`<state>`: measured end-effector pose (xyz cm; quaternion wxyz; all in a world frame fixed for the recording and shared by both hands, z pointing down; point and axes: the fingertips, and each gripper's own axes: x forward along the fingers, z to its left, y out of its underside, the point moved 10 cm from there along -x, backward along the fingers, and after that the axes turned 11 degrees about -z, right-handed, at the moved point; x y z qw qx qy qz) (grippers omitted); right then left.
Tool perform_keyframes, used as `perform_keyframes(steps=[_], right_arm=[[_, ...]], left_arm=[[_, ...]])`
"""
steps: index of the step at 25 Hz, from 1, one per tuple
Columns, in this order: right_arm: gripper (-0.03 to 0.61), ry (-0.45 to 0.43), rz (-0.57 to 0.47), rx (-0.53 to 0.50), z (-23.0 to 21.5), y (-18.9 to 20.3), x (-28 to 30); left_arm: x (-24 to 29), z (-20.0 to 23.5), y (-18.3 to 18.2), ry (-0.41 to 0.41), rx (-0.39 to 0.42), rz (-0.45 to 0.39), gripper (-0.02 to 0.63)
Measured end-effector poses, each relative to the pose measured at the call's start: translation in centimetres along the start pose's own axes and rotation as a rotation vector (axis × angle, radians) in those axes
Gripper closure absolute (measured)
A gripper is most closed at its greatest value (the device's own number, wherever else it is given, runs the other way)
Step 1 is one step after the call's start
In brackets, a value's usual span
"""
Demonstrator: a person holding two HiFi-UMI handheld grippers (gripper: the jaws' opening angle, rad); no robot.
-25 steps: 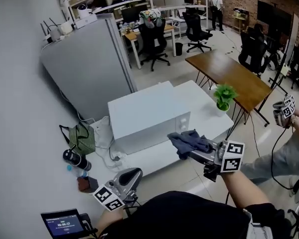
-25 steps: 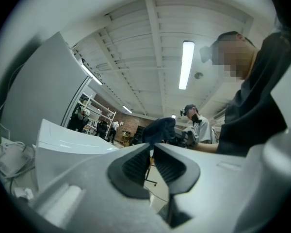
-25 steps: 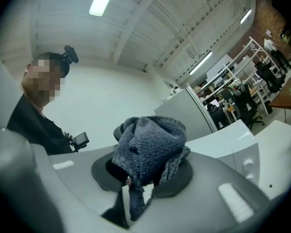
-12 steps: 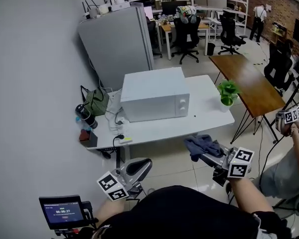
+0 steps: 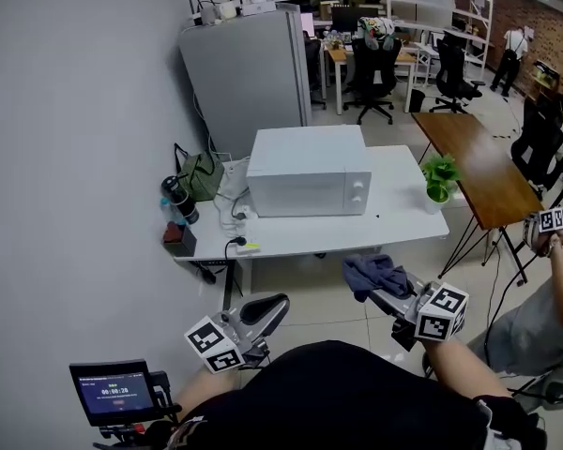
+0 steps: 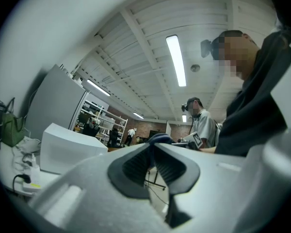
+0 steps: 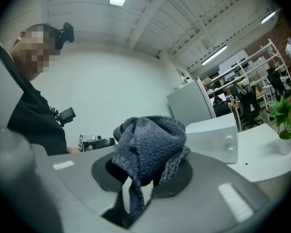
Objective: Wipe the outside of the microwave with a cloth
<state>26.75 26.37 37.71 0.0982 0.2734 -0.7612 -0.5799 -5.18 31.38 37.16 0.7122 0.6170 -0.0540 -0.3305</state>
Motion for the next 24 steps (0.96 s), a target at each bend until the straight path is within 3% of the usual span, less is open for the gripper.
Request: perform_keyframes(steps=[7,24], right_arm=[[0.494,-0.019,0.049,-0.023,0.5,0.1,-0.5],[0.494,-0.004,0.034,-0.030,0.4,0.5,-3.2]], left_arm=[[-0.3,-1.0,0.6,-0.015,-0.002,-0.035,0.588],[0.5,-2.6,1.8,-0.002,0.007,-0.048,0.588]])
